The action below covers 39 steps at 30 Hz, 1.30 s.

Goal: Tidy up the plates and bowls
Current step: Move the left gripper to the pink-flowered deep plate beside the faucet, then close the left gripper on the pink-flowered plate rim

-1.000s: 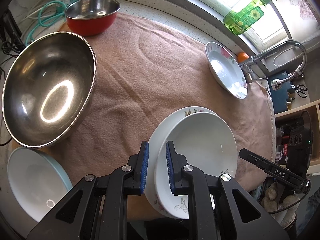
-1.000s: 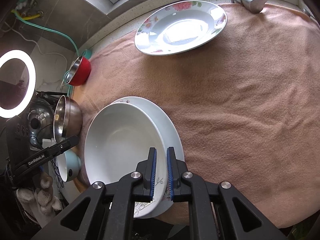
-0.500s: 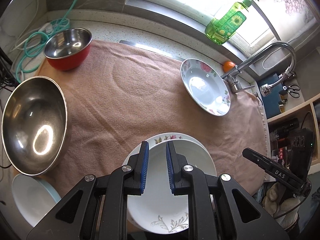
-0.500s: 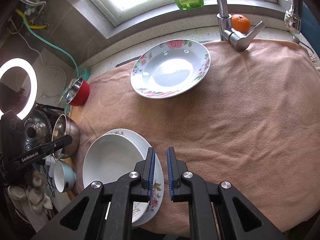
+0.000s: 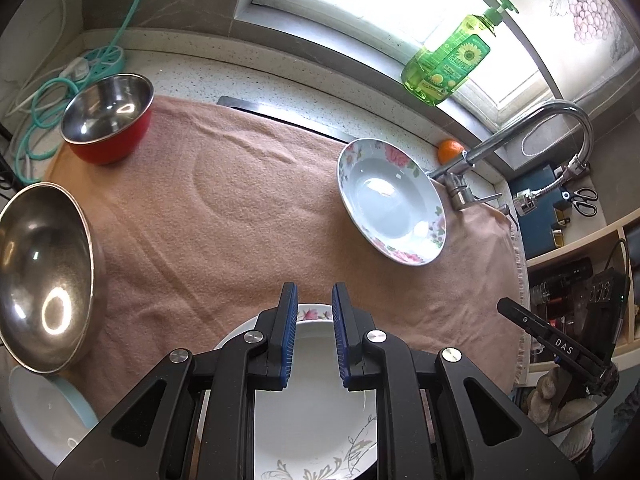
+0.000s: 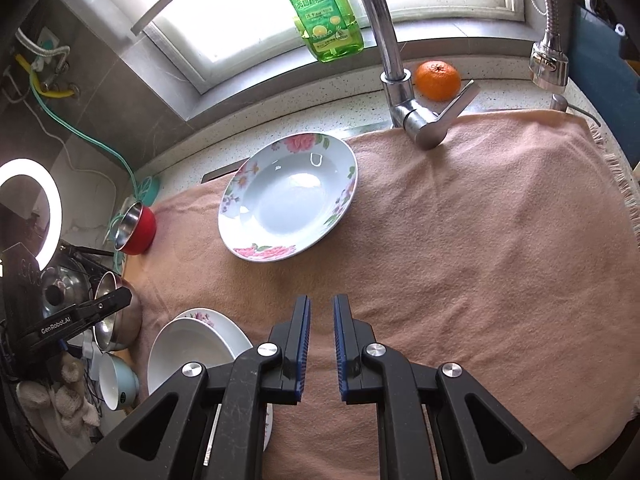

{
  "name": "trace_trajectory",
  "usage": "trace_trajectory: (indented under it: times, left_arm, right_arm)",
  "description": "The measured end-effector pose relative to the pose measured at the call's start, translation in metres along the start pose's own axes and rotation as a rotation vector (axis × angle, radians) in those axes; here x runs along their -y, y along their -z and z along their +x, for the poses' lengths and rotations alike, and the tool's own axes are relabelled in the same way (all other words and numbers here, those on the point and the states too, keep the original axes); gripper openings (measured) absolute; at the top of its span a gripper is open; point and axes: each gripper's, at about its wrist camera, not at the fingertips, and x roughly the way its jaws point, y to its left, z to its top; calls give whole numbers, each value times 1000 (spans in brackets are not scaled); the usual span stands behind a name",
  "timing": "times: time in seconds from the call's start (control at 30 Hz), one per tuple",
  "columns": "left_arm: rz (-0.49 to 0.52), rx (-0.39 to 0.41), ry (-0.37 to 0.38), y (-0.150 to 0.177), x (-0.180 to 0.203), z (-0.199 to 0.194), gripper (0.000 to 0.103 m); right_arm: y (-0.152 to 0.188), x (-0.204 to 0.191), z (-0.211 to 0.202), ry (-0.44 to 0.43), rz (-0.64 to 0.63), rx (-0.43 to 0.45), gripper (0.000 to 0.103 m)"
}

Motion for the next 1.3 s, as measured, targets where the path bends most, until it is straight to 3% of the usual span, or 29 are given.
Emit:
trace_trajectory:
  times: [0.37, 0.8, 1.3]
  left_arm:
    - [-28, -13, -6, -16, 3, 13, 15]
    - [-34, -51, -5, -53, 21, 55, 15]
    - [-49, -109, -42, -92, 23, 104, 15]
  right_arm:
    - [-27, 13, 16, -34, -13, -38, 11]
    - [-67, 29, 38, -64, 30, -31, 11]
    - [-92, 56, 88, -124, 164, -76, 11]
